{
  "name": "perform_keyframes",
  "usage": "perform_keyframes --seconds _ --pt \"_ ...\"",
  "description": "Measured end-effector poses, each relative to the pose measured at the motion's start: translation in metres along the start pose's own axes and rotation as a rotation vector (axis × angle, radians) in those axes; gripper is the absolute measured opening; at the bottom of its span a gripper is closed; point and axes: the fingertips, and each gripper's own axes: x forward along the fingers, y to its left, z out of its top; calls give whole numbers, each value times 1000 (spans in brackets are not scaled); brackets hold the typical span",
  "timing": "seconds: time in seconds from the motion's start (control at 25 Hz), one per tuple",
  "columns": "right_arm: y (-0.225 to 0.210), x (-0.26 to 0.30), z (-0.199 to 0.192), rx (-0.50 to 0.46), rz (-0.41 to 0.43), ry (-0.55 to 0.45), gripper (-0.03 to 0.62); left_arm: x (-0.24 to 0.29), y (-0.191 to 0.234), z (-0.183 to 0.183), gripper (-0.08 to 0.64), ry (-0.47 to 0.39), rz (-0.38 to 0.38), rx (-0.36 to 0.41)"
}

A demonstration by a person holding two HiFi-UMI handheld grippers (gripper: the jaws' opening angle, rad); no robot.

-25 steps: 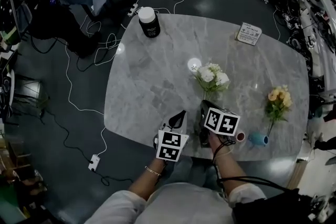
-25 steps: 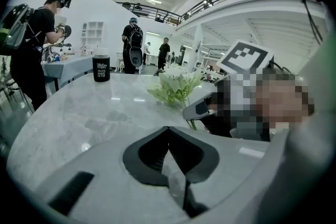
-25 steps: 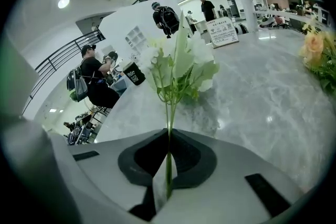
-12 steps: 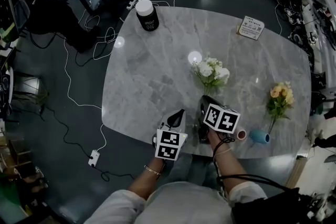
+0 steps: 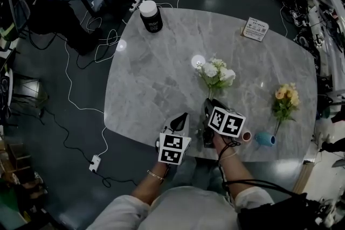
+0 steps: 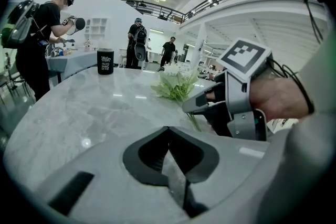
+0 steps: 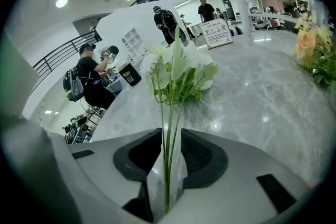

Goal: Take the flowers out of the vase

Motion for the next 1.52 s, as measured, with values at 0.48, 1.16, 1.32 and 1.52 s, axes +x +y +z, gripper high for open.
perform_keyframes --seconds 0.48,1.16,1.32,1.52 --pt "17 -27 2 -7 22 -38 104 -16 -1 0 9 -24 20 -15" --pt "44 -125 -5 -129 61 -160 28 -61 -36 41 9 -117 29 49" --pt "47 -139 -2 -156 81 -182 14 -69 -48 43 9 -122 25 44" --pt "54 -158 1 -192 125 -219 11 -70 -59 45 9 -140 15 67"
